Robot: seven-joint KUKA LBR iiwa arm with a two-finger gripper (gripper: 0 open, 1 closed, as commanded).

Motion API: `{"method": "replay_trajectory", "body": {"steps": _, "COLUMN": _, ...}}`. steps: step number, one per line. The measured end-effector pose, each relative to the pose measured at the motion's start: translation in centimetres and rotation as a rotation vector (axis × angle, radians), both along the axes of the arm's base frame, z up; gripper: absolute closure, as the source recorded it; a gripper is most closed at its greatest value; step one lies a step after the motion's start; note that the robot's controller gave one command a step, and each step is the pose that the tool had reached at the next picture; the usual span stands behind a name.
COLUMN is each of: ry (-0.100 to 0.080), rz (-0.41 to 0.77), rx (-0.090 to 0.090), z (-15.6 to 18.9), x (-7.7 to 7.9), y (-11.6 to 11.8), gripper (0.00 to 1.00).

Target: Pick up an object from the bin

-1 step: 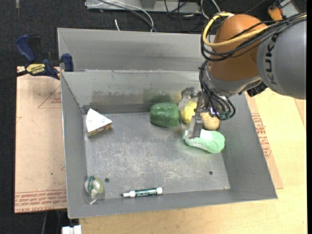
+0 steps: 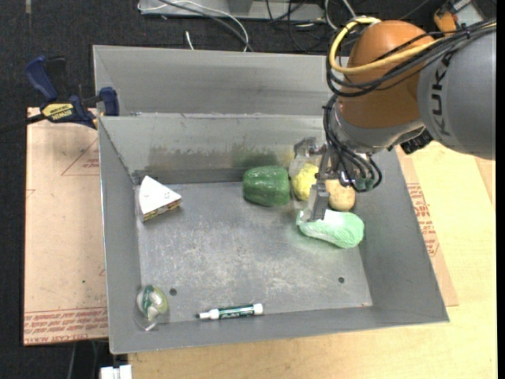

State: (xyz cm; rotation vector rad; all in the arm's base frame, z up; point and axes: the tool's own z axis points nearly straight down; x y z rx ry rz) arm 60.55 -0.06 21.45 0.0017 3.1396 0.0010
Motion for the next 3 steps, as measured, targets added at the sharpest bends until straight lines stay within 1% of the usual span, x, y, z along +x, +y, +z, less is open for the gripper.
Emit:
{"method": "replay_trajectory", "body": {"steps": 1, "ry": -0.002, "rz": -0.055, "rx": 0.001, "z": -7.8, "x": -2.0, "y": -4.8, "gripper": 0.0}}
{"method": "replay_trajectory", "body": {"steps": 2, "ry": 0.002, "rz": -0.156, "rx": 0.003, "z": -10.3, "x": -3.3, "y": -6.5, "gripper": 0.0}}
{"method": "replay_trajectory", "body": {"steps": 3, "ry": 0.004, "rz": -0.188, "rx": -0.001, "z": -9.7, "x": -4.8, "y": -9.6, "gripper": 0.0}}
